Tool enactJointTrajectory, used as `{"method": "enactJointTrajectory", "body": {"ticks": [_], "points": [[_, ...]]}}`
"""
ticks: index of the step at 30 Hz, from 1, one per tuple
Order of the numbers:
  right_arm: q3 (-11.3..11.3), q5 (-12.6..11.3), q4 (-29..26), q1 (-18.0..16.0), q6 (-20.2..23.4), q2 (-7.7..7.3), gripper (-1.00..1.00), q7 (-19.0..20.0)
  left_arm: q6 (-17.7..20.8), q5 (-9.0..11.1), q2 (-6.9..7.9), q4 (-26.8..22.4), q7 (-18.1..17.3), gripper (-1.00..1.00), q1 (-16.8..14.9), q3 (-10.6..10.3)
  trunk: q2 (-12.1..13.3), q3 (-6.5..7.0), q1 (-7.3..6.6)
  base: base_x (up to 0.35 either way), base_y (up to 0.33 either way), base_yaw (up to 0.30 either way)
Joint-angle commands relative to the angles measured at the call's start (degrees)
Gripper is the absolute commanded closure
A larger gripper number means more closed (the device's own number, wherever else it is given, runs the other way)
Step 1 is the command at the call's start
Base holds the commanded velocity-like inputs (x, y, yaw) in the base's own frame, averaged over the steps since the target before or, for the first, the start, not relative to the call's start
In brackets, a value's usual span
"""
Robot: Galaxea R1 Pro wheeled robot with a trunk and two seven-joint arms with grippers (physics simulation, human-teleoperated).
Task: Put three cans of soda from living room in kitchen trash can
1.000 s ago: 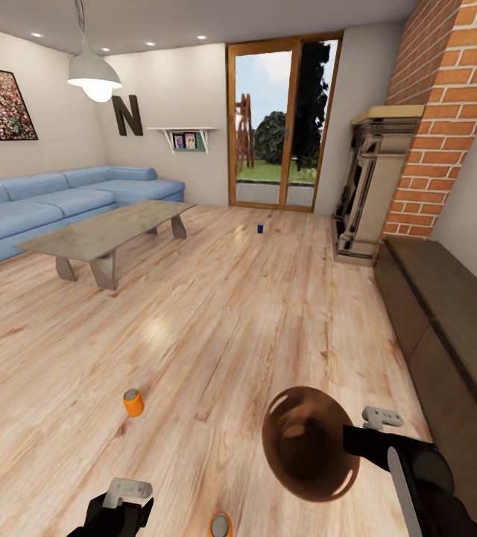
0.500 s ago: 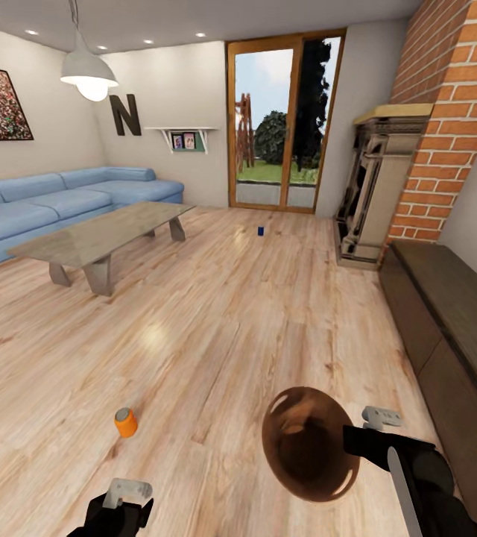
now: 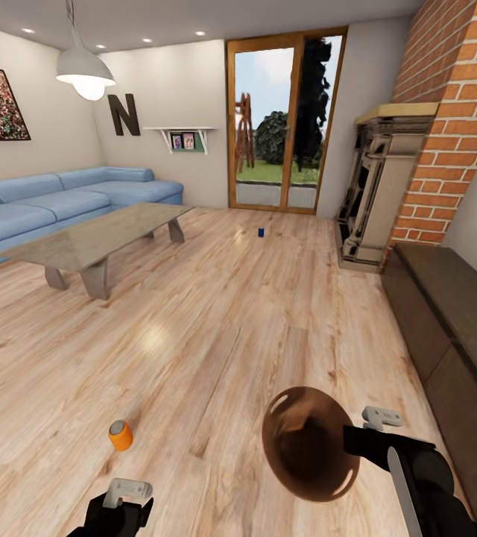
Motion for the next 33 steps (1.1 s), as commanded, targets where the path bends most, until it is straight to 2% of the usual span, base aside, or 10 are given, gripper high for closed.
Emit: {"method": "enactJointTrajectory", "body": {"ticks": [1, 6, 12, 25, 29, 33], "points": [[0.0, -1.2, 0.0, 0.0, 0.1, 0.02, 1.00, 0.2, 0.0, 0.0, -0.01, 0.0, 0.0, -1.00, 0.0, 0.0, 0.0, 0.01, 0.00, 0.002, 0.000, -0.075], [-0.1, -1.2, -0.1, 0.0, 2.2, 0.08, 1.00, 0.3, -0.1, 0.0, -0.02, 0.0, 0.0, -1.00, 0.0, 0.0, 0.0, 0.01, 0.00, 0.000, 0.000, -0.207], [-0.1, -1.2, -0.1, 0.0, 2.7, 0.15, 1.00, 0.2, -0.1, -0.1, 0.02, 0.0, 0.0, -1.00, 0.0, 0.0, 0.0, 0.01, 0.00, 0.000, 0.000, -0.229], [0.1, -1.2, 0.0, 0.0, 2.7, 0.27, 1.00, 0.2, 0.0, 0.0, -0.03, 0.0, -0.2, -1.00, 0.0, -0.1, 0.0, 0.01, 0.00, 0.000, 0.000, -0.022], [0.0, -1.2, 0.0, 0.0, 2.9, 0.35, 1.00, 0.1, -0.1, 0.0, -0.03, 0.0, -0.1, -1.00, 0.0, -3.1, 0.0, 0.11, 0.00, 0.000, 0.000, -0.140], [0.0, -1.2, 0.0, 0.0, 2.8, 0.29, 1.00, 0.1, -0.1, -0.1, 0.00, 0.0, -0.1, -1.00, 0.0, -3.4, 0.0, 0.22, 0.00, 0.000, 0.000, -0.155]]}}
